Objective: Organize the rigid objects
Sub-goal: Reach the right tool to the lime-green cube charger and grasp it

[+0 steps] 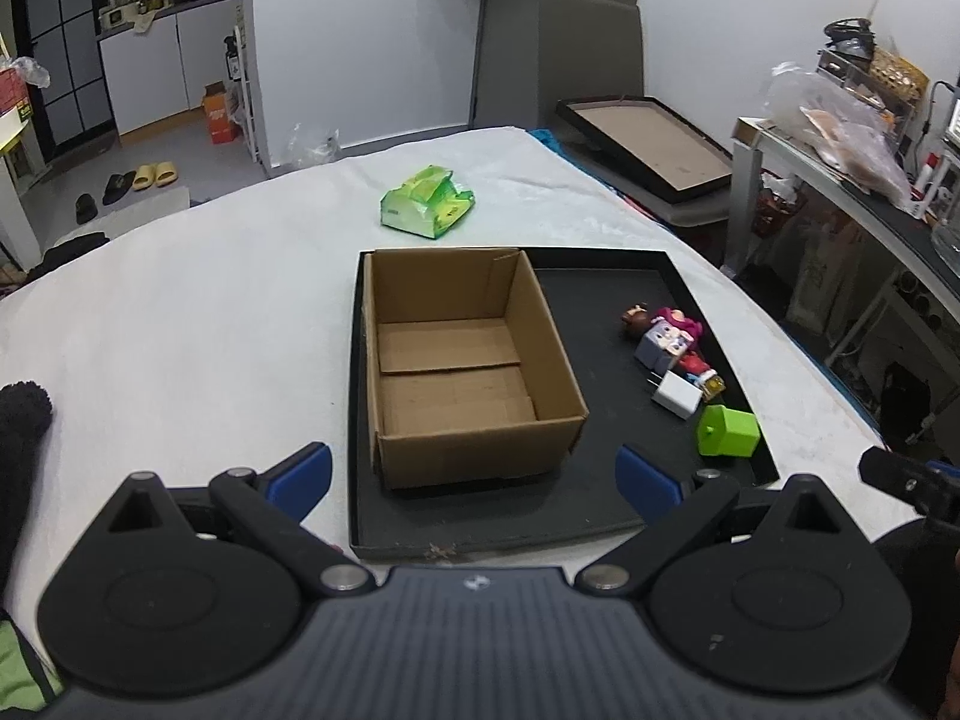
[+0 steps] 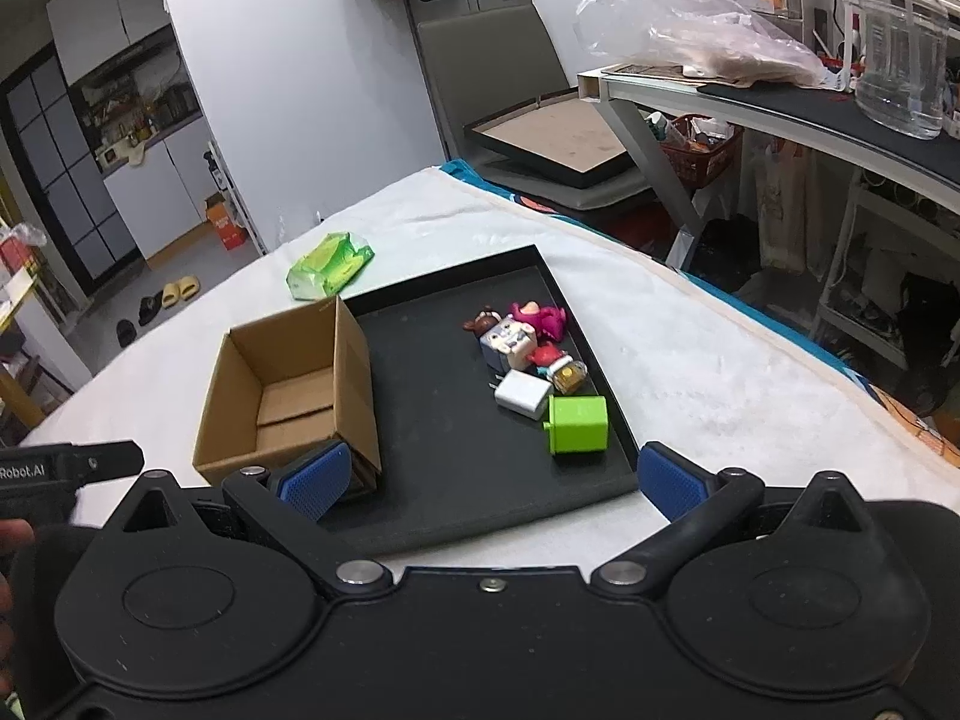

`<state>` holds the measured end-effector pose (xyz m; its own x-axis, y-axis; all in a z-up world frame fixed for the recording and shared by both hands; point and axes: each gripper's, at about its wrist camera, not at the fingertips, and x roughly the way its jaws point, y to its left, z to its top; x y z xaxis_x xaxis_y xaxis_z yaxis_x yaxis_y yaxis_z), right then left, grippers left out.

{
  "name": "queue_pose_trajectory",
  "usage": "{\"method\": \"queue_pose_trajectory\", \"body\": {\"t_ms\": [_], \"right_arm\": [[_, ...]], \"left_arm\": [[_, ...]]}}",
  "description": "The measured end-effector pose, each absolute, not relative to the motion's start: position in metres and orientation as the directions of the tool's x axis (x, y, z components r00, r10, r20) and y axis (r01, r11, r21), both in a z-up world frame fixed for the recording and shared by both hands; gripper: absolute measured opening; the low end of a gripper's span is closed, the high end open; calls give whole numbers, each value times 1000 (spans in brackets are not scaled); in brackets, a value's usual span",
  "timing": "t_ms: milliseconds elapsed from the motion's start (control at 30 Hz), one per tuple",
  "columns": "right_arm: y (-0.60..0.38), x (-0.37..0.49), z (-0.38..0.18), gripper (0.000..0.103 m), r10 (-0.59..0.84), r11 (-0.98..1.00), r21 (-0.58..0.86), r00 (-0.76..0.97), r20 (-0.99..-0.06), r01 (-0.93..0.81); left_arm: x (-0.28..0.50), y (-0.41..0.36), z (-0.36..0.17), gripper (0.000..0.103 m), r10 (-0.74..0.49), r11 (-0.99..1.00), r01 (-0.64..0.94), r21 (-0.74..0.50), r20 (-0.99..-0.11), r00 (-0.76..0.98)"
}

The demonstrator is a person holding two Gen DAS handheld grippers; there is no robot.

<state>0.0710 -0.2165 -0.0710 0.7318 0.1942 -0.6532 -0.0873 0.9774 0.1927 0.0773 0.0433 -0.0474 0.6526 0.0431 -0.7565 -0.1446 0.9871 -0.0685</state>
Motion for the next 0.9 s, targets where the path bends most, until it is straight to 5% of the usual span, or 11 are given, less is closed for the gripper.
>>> {"method": "queue_pose_trajectory", "body": {"t_ms": [900], "right_arm": [[-227, 143, -120, 97, 245, 964, 247, 681, -690, -96]], "left_arm": [[144, 97, -103, 97, 85, 974, -221, -43, -837, 540]]}}
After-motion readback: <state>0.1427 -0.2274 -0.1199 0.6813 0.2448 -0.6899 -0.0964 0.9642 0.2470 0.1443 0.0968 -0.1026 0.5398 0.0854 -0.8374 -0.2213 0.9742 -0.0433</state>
